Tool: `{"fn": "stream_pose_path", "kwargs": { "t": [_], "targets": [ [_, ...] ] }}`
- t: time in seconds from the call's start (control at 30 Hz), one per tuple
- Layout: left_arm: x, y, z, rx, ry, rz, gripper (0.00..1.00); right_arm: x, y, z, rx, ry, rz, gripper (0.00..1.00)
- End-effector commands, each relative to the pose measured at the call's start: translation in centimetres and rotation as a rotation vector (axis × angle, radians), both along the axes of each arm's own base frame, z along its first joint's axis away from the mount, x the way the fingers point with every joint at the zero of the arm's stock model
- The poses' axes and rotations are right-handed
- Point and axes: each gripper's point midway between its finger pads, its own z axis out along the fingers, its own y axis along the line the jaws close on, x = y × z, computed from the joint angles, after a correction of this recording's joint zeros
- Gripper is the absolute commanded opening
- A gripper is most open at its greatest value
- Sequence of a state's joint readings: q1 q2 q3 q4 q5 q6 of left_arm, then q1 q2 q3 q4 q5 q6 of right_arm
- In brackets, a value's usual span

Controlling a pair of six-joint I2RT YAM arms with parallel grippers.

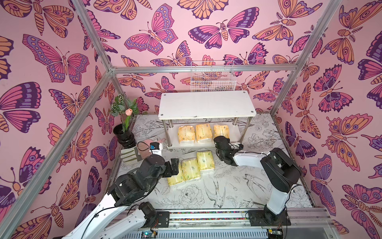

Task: Place the tissue boxes on the shelf by color
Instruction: Place a box of tissues on the shelf.

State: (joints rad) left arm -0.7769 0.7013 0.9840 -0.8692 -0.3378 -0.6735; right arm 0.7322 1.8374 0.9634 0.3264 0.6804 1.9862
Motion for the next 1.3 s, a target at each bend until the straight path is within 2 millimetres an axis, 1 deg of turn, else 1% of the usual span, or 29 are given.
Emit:
{"fn": "stream_pose_path", "kwargs": {
  "t": [0.0,0.2,0.4,0.43,0.5,0.57,0.63,0.73,0.83,0.9,1.0,1.13,1.17,1.27],
  "targets": [
    [-0.2,0.9,-0.7,0.035,0.011,0.019,1.00,-0.4,-0.5,-2.1,-0.041,0.058,-0.016,0.00],
    [-0.1,0.8,-0.9,0.040,0.018,0.020,1.00,-0.4,-1.1,-2.2,-0.051,0.065,-0.023,0.00],
    [0.1,0.7,-0.8,0.039,0.017,0.023,1.00,-0.5,-1.7,-2.7,-0.059,0.080,-0.024,0.00],
    [0.1,0.7,-0.8,0.039,0.017,0.022,1.00,-0.5,-1.8,-2.7,-0.059,0.081,-0.023,0.01],
    [0.1,0.7,-0.9,0.037,0.019,0.021,1.00,-0.5,-1.9,-2.7,-0.065,0.081,-0.019,0.10],
    [0.1,0.6,-1.0,0.036,0.021,0.019,1.00,-0.5,-1.9,-2.6,-0.078,0.083,-0.008,0.28],
    [0.1,0.6,-0.9,0.035,0.020,0.019,1.00,-0.5,-1.9,-2.4,-0.085,0.084,-0.002,0.42],
    [0.1,0.6,-0.9,0.029,0.019,0.020,1.00,-0.6,-1.9,-1.8,-0.106,0.080,0.017,0.54],
    [0.0,0.5,-0.8,0.023,0.021,0.020,1.00,-0.7,-2.0,-1.0,-0.129,0.071,0.032,0.64],
    [0.1,0.5,-0.8,0.021,0.020,0.019,1.00,-0.9,-2.0,-0.5,-0.144,0.072,0.051,0.69],
    [0.1,0.5,-0.6,0.017,0.015,0.018,1.00,-1.3,-2.0,0.5,-0.153,0.068,0.081,0.74],
    [0.0,0.5,-0.3,0.014,0.010,0.013,1.00,-2.0,-2.0,2.3,-0.180,0.051,0.142,0.77],
    [0.0,0.5,-0.1,0.012,0.008,0.011,1.00,-2.3,-2.1,3.1,-0.194,0.048,0.164,0.77],
    [-0.1,0.4,0.1,0.009,0.005,0.003,1.00,-3.3,-2.5,4.3,-0.232,0.048,0.219,0.78]
  ]
}}
